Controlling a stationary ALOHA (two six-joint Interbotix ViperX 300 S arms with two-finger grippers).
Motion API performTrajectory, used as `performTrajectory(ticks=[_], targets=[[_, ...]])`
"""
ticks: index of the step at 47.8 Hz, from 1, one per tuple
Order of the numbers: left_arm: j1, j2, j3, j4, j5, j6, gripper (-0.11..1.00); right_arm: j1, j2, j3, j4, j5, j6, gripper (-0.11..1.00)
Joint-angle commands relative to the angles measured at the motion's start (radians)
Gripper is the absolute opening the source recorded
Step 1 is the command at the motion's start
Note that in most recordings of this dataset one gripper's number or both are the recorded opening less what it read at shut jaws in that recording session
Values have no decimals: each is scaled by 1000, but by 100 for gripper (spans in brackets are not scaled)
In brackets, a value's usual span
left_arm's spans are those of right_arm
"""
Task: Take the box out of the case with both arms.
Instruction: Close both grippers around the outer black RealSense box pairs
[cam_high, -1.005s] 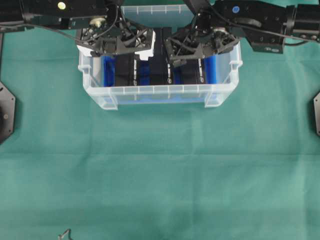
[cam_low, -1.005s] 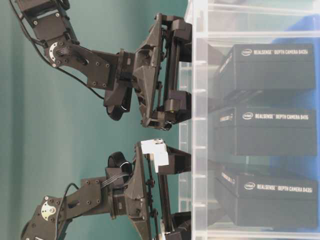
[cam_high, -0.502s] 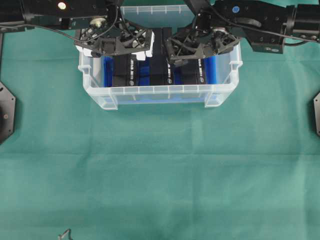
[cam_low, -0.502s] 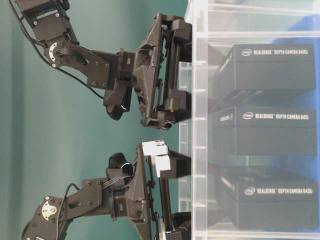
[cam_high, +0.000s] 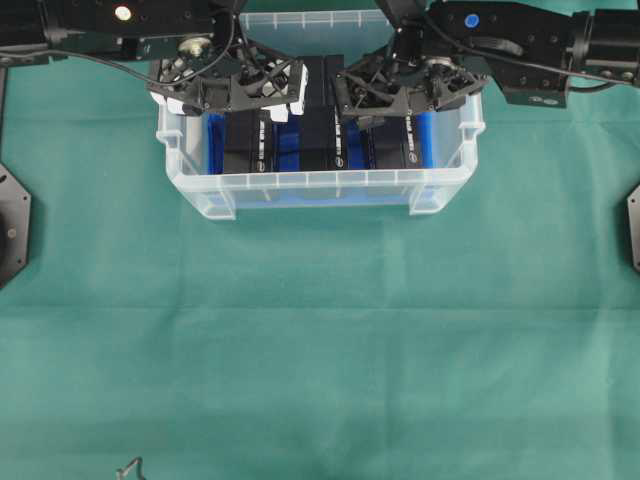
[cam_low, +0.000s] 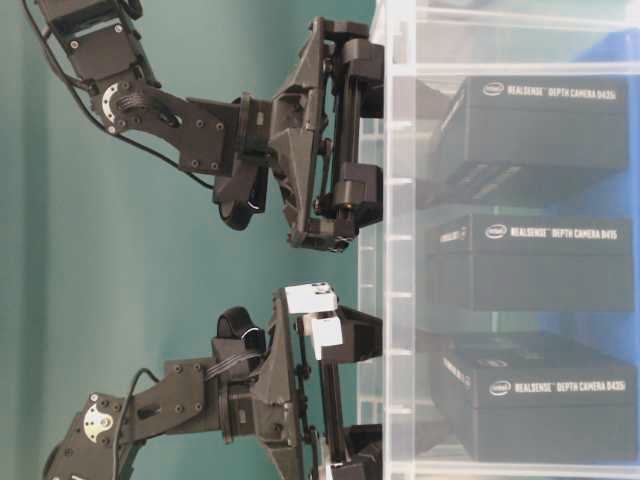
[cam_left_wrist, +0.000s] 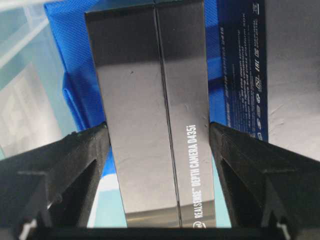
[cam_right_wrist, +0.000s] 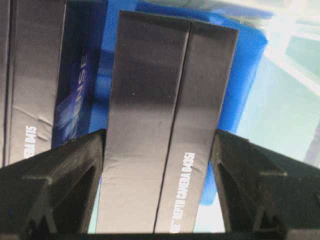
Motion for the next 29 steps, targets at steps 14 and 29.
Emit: performTrajectory(ticks=[14, 29], targets=[[-6, -11, 29, 3, 20, 2, 64, -6, -18, -9, -3, -2, 2, 67], [-6, -17, 14, 0, 26, 0, 64, -6, -34, -31, -2, 29, 15, 67]])
